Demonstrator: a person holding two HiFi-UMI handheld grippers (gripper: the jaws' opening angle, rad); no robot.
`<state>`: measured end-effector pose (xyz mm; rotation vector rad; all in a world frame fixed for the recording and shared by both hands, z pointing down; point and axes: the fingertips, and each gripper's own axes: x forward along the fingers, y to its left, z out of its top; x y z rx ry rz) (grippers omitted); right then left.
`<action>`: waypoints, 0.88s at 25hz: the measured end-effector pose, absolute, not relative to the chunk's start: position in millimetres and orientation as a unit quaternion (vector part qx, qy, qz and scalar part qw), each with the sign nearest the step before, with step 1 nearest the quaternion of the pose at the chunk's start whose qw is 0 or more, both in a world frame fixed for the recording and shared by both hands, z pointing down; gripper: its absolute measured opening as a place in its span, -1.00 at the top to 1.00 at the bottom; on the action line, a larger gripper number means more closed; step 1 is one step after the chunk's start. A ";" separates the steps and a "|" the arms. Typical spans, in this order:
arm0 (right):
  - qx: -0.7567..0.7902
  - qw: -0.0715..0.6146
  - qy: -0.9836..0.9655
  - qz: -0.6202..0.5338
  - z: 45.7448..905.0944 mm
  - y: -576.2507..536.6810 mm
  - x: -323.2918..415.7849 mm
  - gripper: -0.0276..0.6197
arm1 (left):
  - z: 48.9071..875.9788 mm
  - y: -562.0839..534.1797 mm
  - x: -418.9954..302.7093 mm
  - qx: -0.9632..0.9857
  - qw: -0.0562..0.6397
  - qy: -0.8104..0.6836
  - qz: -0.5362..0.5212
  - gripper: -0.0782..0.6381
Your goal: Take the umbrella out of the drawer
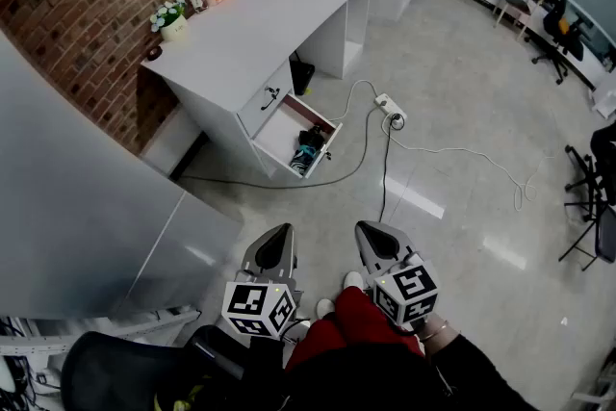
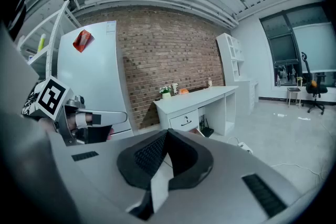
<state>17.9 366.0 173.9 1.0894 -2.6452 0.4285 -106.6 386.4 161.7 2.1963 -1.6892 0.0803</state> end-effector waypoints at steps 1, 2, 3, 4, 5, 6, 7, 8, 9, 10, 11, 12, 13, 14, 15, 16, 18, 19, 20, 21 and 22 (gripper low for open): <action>0.375 0.124 -0.907 0.147 174.2 363.8 19.8 0.92 | 161.7 383.9 -104.4 0.779 0.185 -0.598 0.028 0.77; 0.376 0.124 -0.906 0.148 174.5 361.5 21.7 0.92 | 161.9 381.5 -102.2 0.780 0.185 -0.597 0.028 0.77; 0.376 0.124 -0.906 0.149 174.6 359.0 23.4 0.92 | 162.4 379.1 -100.1 0.780 0.186 -0.596 0.029 0.77; 0.377 0.123 -0.906 0.150 174.8 356.4 24.9 0.92 | 163.4 376.8 -98.2 0.781 0.186 -0.596 0.031 0.77; 0.377 0.121 -0.906 0.151 175.0 353.7 26.3 0.92 | 164.7 374.5 -96.3 0.781 0.187 -0.595 0.034 0.77; 0.376 0.120 -0.906 0.154 175.2 350.9 27.8 0.92 | 166.0 372.1 -94.2 0.781 0.189 -0.595 0.036 0.77; 0.375 0.120 -0.906 0.157 175.7 348.2 29.6 0.92 | 167.3 369.7 -91.9 0.781 0.191 -0.594 0.038 0.77; 0.374 0.120 -0.906 0.160 176.4 345.5 31.8 0.92 | 168.4 367.1 -89.6 0.780 0.194 -0.594 0.040 0.77; 0.374 0.121 -0.905 0.162 177.4 342.5 34.3 0.92 | 169.3 364.0 -87.2 0.780 0.197 -0.593 0.041 0.77; 0.374 0.121 -0.905 0.163 178.8 339.2 37.0 0.92 | 170.1 360.5 -84.9 0.779 0.199 -0.593 0.041 0.77; 0.374 0.121 -0.905 0.164 180.5 335.5 39.8 0.92 | 170.7 356.6 -82.5 0.779 0.200 -0.593 0.042 0.77; 0.374 0.121 -0.905 0.164 182.3 331.4 42.5 0.92 | 171.2 352.2 -80.1 0.778 0.201 -0.593 0.043 0.77; 0.374 0.121 -0.904 0.166 183.8 327.0 44.9 0.92 | 171.5 347.7 -77.8 0.778 0.201 -0.594 0.044 0.77; 0.374 0.121 -0.904 0.167 184.8 322.3 46.9 0.92 | 171.6 342.9 -75.8 0.778 0.201 -0.594 0.046 0.77; 0.372 0.120 -0.905 0.168 185.0 317.4 48.4 0.92 | 171.2 337.9 -73.9 0.777 0.200 -0.595 0.048 0.77; 0.370 0.120 -0.906 0.167 184.3 312.4 49.9 0.92 | 170.4 332.8 -72.2 0.777 0.198 -0.596 0.050 0.77; 0.368 0.116 -0.908 0.162 180.7 302.4 53.7 0.92 | 167.3 323.2 -68.8 0.775 0.194 -0.598 0.055 0.77; 0.368 0.114 -0.909 0.158 178.1 297.2 56.1 0.92 | 165.4 318.7 -67.1 0.775 0.192 -0.600 0.057 0.77; 0.368 0.112 -0.910 0.155 175.4 291.9 58.5 0.92 | 163.3 314.1 -65.3 0.775 0.189 -0.600 0.059 0.77; 0.367 0.109 -0.911 0.152 172.9 286.5 60.5 0.92 | 161.0 309.5 -63.6 0.775 0.185 -0.602 0.062 0.77; 0.365 0.106 -0.913 0.150 170.7 281.6 62.2 0.92 | 158.7 305.4 -62.2 0.774 0.180 -0.603 0.066 0.77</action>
